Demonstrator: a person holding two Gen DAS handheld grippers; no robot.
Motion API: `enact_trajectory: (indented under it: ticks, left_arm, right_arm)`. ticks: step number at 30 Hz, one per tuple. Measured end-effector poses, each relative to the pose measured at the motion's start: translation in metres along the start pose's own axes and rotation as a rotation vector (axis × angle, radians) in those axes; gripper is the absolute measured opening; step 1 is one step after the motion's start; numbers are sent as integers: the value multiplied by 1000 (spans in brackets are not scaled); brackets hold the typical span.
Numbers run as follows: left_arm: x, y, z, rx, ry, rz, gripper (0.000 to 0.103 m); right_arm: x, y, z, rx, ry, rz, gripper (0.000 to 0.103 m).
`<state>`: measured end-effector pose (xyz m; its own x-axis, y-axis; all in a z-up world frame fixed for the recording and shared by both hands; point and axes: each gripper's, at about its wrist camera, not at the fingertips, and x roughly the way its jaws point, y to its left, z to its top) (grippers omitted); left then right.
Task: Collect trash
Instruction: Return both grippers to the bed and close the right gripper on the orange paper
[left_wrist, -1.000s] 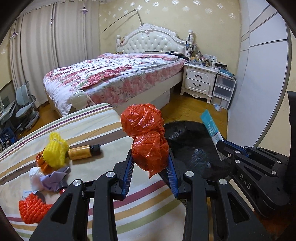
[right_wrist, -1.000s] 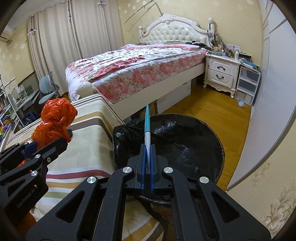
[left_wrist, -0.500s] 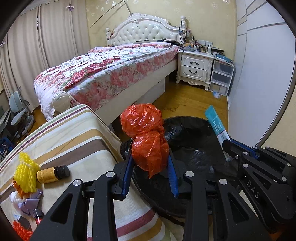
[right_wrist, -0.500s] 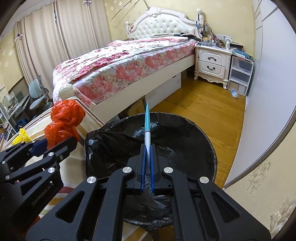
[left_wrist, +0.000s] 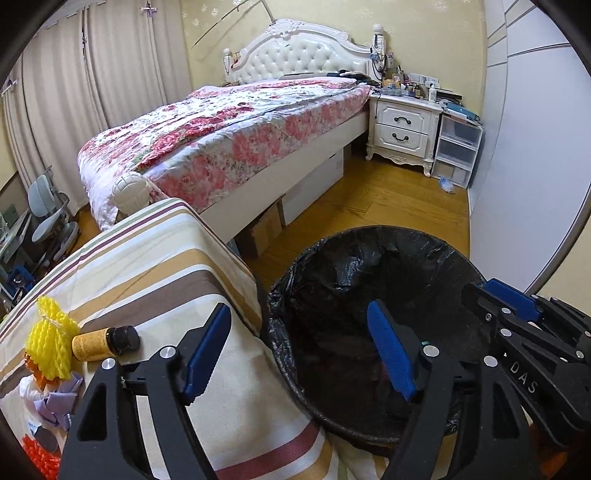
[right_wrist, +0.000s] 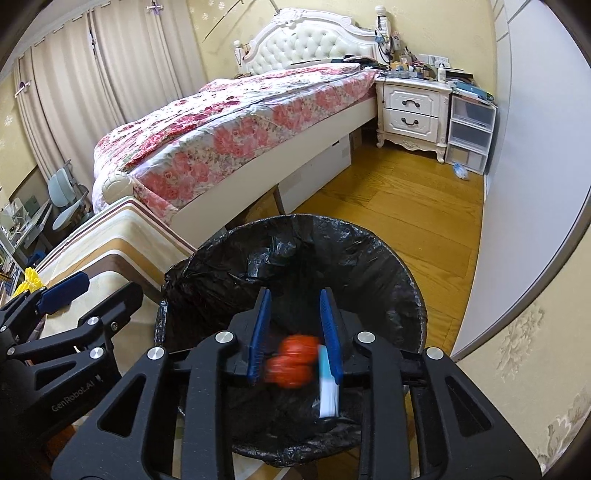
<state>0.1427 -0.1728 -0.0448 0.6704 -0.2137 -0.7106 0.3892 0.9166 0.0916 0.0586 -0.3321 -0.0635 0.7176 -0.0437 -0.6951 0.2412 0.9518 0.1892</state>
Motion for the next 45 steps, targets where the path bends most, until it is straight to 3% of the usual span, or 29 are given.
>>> enact_trajectory:
  ticks: [7,21,35,45]
  left_arm:
    - [-24,12,-11,1,-19,31,76]
    - [-89,69,-73,-85,-2,88,76]
    - [-149,146,-129,-226,-16,212,76]
    - [-164,198,-162,-325,4,309,76]
  right_arm:
    - [-13,11,-10,-8,-2,6,46]
    - [-58,69,-59,-111,7,68,49]
    - [-83,143,-96,-227,41,210,50]
    - [-92,205,-115,-361,62,299,50]
